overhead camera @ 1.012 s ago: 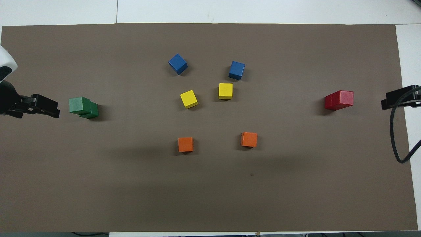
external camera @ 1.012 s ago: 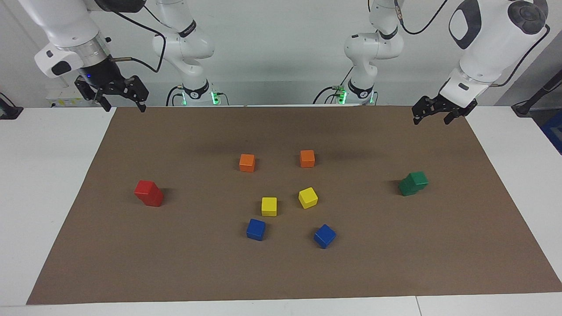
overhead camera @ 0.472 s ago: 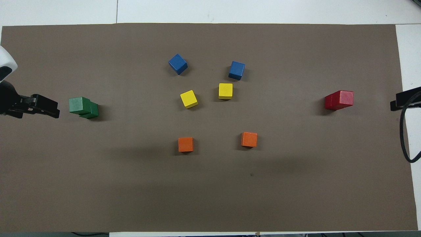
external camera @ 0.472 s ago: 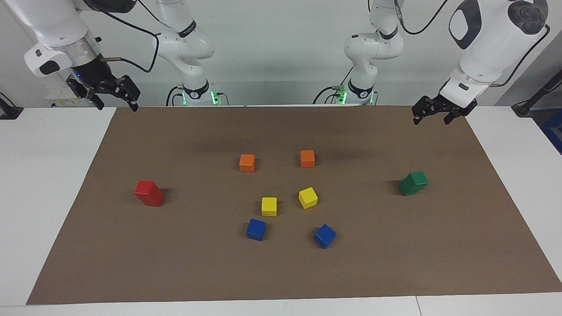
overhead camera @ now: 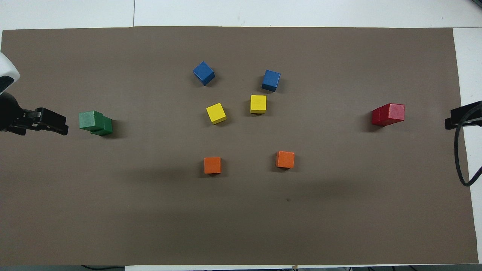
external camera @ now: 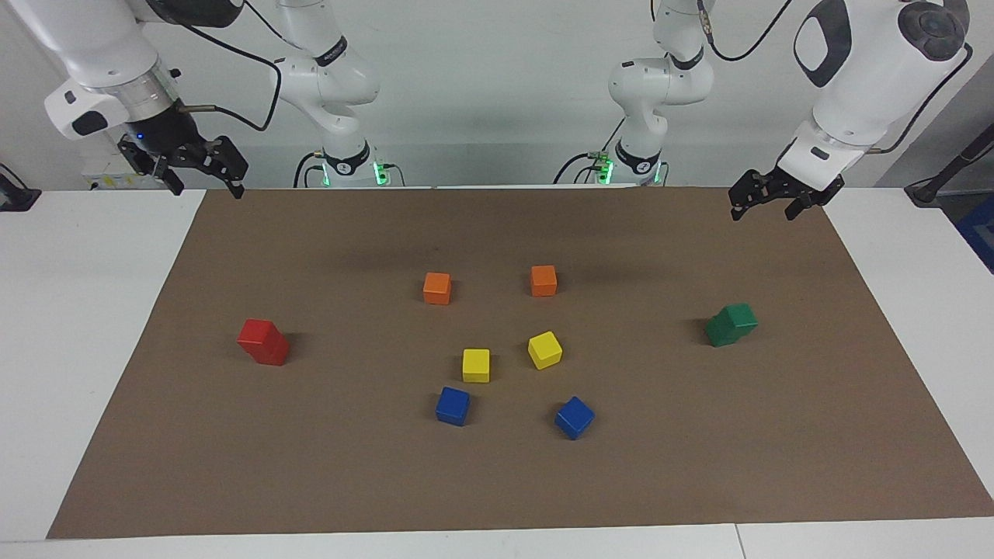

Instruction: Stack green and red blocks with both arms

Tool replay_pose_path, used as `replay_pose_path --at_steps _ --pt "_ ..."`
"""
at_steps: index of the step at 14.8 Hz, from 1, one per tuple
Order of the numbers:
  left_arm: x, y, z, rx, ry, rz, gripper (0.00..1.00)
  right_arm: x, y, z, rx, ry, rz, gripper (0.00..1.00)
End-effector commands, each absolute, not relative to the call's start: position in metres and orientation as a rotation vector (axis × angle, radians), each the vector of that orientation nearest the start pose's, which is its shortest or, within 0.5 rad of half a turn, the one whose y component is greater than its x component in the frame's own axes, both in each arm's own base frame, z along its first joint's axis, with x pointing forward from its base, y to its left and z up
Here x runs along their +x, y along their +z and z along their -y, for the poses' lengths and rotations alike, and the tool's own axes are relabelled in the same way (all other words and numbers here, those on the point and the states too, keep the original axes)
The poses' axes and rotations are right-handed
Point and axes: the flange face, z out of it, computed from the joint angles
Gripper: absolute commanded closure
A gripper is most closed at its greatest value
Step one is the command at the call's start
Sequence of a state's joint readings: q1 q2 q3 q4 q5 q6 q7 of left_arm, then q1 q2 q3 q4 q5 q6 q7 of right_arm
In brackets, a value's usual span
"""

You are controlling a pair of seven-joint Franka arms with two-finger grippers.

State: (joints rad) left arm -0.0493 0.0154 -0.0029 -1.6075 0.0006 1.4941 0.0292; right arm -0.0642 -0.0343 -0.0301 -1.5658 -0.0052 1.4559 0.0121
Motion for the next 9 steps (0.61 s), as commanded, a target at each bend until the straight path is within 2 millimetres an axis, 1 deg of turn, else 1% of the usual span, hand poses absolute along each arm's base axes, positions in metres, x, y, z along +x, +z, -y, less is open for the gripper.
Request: replay_pose_path --at_steps 1,6,9 --pt "0.5400 0.5946 0.0279 -3.114 0.203 -0.131 0.00 0.5211 0.6336 0.0558 -3.148 0.115 -0.154 0.00" --pt "0.5401 0.5946 0.0254 -3.114 0.203 -0.124 0.00 0.5202 0.6326 0.0582 -3.147 0.115 -0.168 0.00" --pt "0.5403 0.5946 0.0205 -3.115 0.203 -0.110 0.00 0.5269 0.6352 0.0600 -3.155 0.031 -0.171 0.00"
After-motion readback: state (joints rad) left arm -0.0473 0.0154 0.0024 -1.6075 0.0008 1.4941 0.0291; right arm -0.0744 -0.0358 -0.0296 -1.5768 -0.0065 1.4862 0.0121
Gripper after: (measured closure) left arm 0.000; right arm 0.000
